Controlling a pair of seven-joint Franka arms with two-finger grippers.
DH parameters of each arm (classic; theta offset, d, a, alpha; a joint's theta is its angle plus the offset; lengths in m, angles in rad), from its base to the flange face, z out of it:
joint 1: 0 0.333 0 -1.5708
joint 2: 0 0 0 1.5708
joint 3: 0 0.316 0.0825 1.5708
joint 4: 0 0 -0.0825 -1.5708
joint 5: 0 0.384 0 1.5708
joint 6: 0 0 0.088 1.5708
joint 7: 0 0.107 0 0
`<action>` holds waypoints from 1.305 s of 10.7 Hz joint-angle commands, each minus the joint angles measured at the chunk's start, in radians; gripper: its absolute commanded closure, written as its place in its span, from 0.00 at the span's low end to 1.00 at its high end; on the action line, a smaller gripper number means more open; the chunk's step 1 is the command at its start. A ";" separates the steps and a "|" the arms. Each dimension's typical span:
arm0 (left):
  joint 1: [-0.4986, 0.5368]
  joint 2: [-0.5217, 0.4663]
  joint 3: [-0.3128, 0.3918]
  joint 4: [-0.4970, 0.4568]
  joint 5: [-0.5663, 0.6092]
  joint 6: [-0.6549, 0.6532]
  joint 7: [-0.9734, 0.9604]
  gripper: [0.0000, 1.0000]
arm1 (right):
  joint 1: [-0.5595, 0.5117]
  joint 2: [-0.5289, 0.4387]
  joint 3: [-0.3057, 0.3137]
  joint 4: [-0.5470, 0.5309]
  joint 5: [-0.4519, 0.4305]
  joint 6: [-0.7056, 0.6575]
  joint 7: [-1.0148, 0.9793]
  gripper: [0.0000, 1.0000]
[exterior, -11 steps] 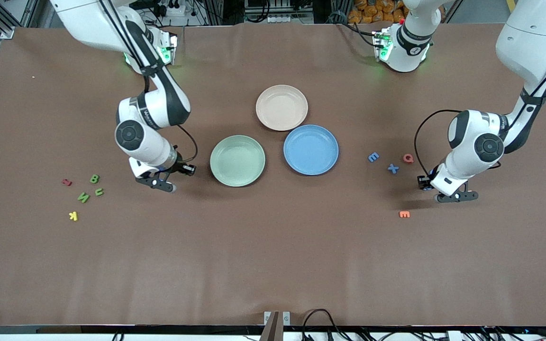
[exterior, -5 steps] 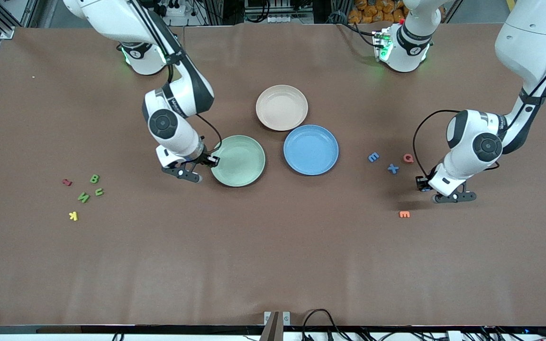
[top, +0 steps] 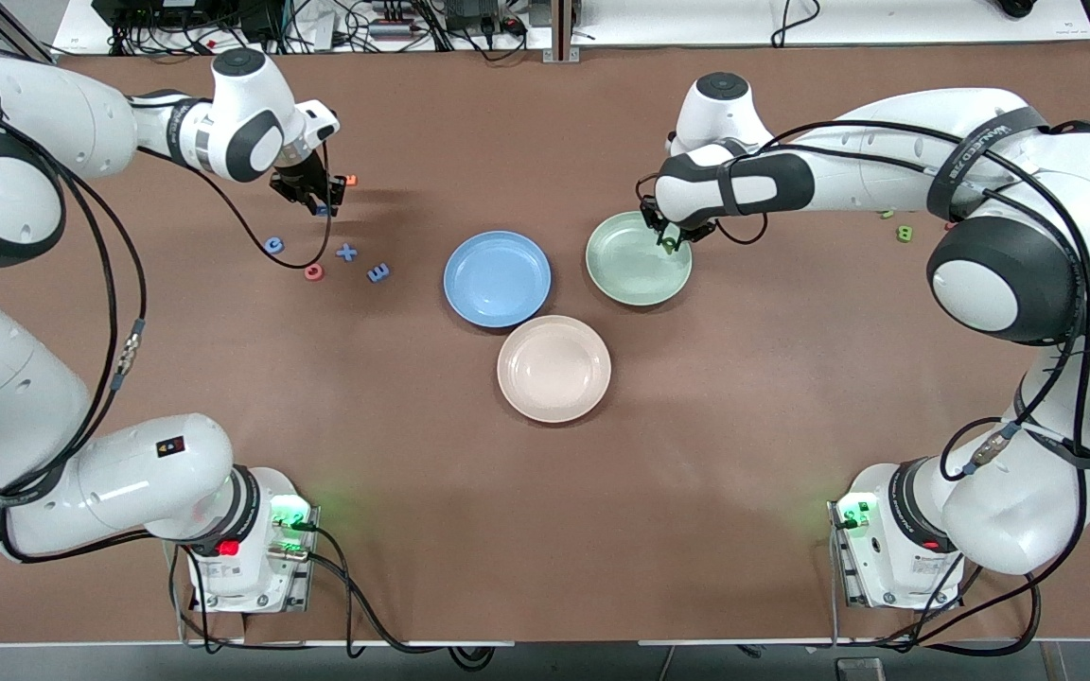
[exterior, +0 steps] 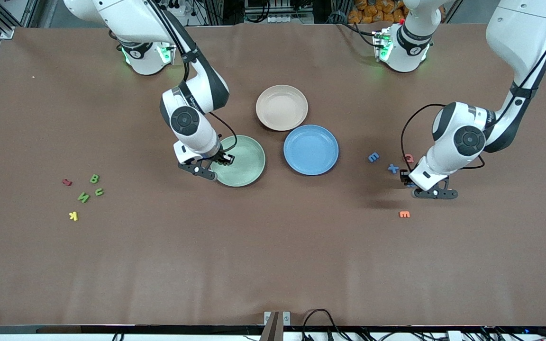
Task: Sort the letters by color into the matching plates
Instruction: 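Place green d on the green plate while the left gripper lifts blue a, then place blue a on the blue plate while the right gripper returns to letters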
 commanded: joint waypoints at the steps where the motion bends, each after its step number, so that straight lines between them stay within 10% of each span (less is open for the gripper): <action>1: 0.010 -0.031 -0.058 -0.008 0.014 -0.043 -0.020 1.00 | 0.004 0.017 0.006 0.025 0.016 -0.013 0.024 0.01; 14: -0.098 -0.020 -0.294 0.053 0.014 -0.228 -0.380 1.00 | -0.327 -0.003 -0.003 0.024 -0.075 -0.041 -0.345 0.00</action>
